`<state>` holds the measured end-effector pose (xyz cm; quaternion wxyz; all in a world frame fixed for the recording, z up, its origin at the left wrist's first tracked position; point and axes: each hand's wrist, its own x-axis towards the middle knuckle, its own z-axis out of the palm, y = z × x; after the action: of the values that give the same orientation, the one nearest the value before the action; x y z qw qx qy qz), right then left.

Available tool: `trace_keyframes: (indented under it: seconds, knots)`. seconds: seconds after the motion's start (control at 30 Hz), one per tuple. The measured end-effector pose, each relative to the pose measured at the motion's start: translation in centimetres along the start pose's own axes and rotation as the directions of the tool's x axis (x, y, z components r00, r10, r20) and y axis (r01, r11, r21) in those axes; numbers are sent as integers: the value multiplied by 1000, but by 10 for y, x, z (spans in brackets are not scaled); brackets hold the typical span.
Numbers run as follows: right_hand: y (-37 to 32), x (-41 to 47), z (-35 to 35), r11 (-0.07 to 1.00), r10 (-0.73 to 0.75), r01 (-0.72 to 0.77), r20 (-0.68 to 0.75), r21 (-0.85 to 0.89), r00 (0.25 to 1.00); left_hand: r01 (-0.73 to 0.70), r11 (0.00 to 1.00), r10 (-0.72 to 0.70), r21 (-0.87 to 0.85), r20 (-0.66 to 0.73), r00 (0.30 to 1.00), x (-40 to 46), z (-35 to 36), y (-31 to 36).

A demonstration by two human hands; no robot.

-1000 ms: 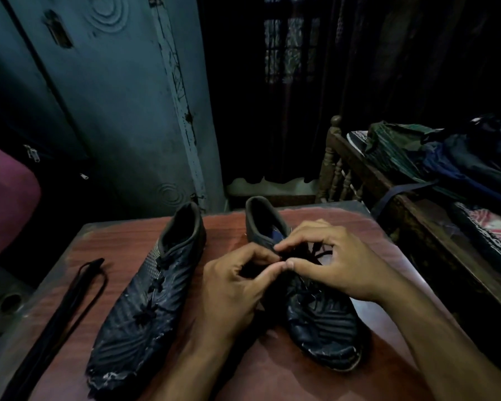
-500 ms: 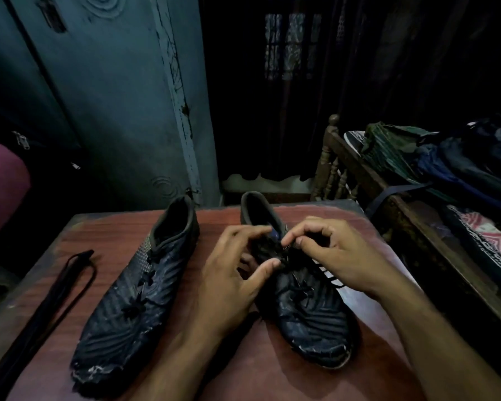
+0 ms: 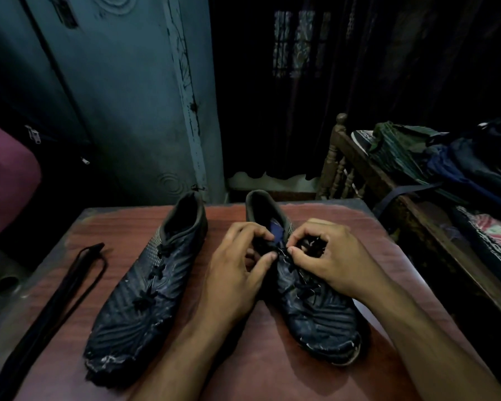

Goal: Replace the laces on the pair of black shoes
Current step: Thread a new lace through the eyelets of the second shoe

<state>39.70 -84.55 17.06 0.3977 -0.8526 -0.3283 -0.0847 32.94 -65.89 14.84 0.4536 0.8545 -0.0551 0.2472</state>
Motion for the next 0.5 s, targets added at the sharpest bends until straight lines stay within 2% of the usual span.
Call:
trace_keyframes:
  seconds: [0.23,0.5]
  knots:
    - [6,1,0,998,-64,64,72,-1,995,11,999,-12,-41,-11,1000,1,2,-1]
    - [8,1,2,998,-54,52,96,21,994,28,998,-28,-52,-6,1000,1,2,0]
